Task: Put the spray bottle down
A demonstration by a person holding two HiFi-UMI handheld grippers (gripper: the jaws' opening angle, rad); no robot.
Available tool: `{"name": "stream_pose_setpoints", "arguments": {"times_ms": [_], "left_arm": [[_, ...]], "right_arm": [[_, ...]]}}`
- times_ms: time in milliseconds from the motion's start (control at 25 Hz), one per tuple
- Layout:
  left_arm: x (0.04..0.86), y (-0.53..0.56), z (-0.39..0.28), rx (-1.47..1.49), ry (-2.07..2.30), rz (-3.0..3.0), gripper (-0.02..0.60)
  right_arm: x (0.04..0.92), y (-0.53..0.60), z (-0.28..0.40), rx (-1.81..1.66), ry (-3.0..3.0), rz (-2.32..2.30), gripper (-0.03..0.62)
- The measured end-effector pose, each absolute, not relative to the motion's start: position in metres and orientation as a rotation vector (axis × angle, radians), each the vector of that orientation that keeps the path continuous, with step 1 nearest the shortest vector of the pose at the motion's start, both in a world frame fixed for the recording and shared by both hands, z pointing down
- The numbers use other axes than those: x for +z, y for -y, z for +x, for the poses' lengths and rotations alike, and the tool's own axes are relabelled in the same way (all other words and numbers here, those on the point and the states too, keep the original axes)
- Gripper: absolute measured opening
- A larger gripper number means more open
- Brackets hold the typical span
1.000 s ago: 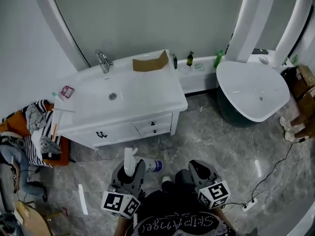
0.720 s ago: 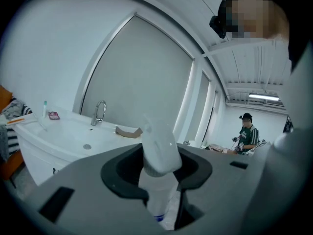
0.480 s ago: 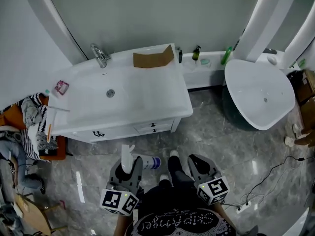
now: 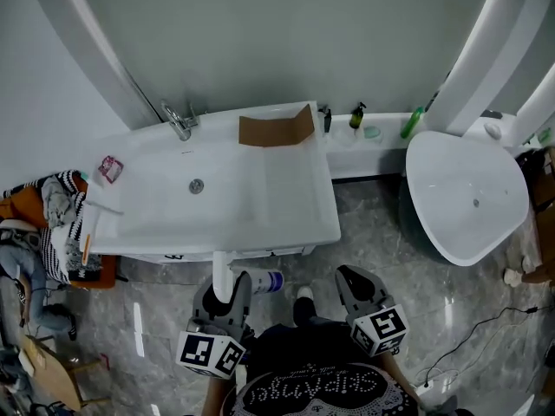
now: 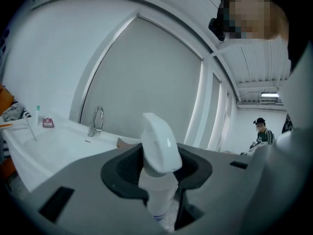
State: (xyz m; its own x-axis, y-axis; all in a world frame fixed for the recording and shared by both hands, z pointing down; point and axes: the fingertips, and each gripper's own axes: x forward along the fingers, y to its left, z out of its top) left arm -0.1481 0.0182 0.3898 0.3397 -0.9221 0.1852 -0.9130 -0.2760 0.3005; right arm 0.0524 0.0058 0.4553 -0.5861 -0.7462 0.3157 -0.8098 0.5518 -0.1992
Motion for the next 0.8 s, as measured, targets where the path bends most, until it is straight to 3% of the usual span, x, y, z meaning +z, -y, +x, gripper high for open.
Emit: {"name": "stream_pose_setpoints", "arguments": {"times_ms": [800], "left_arm": [[0.396, 0.052, -0.147, -0.044, 1.638, 2.228, 0.152]], "right_arm": [[0.471, 0.063, 0.069, 0.528, 2.556, 1.340, 0.029]]}}
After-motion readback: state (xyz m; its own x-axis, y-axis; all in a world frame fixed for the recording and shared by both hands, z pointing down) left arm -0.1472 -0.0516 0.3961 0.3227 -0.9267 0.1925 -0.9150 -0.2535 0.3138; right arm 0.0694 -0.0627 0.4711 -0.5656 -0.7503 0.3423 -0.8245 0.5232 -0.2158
